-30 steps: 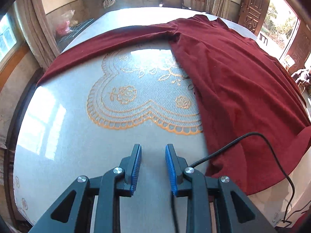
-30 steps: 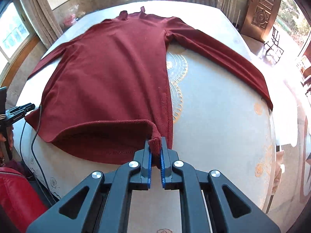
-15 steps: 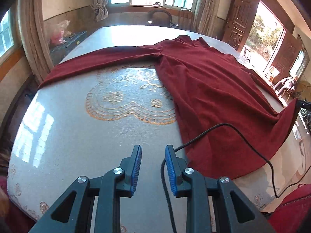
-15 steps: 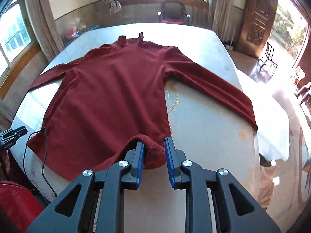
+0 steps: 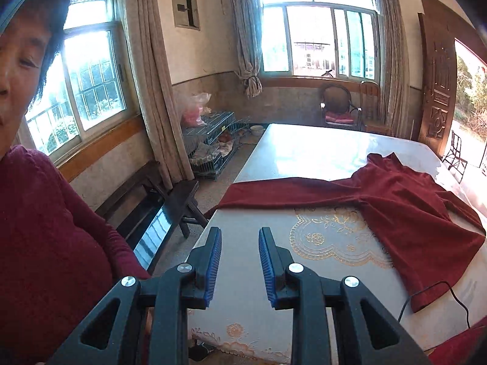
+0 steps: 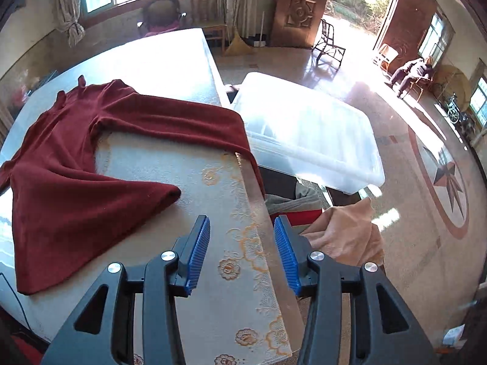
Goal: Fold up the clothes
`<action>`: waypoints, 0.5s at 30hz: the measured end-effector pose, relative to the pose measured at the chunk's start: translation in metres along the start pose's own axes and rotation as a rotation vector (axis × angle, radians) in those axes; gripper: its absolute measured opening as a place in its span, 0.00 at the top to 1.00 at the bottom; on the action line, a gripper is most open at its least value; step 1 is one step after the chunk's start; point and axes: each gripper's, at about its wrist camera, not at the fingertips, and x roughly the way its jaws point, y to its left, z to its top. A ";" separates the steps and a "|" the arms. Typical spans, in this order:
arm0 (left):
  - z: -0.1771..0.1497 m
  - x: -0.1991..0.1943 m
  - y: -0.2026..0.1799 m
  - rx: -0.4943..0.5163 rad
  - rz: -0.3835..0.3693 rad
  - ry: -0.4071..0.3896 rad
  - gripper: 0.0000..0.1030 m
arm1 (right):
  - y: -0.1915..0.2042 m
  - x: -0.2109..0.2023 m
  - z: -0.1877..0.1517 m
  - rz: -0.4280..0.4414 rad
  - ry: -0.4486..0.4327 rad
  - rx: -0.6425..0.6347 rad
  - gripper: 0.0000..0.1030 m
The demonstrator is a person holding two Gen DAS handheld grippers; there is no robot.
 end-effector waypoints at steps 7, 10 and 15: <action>-0.022 0.073 -0.117 0.064 -0.504 0.132 0.76 | 0.122 -0.009 -0.030 0.338 -0.004 -0.266 0.53; -0.043 0.111 -0.188 0.172 -0.681 0.223 0.75 | 0.199 -0.011 -0.054 0.437 0.021 -0.425 0.53; -0.080 0.148 -0.247 0.336 -0.696 0.365 0.75 | 0.261 -0.007 -0.063 0.455 0.008 -0.492 0.53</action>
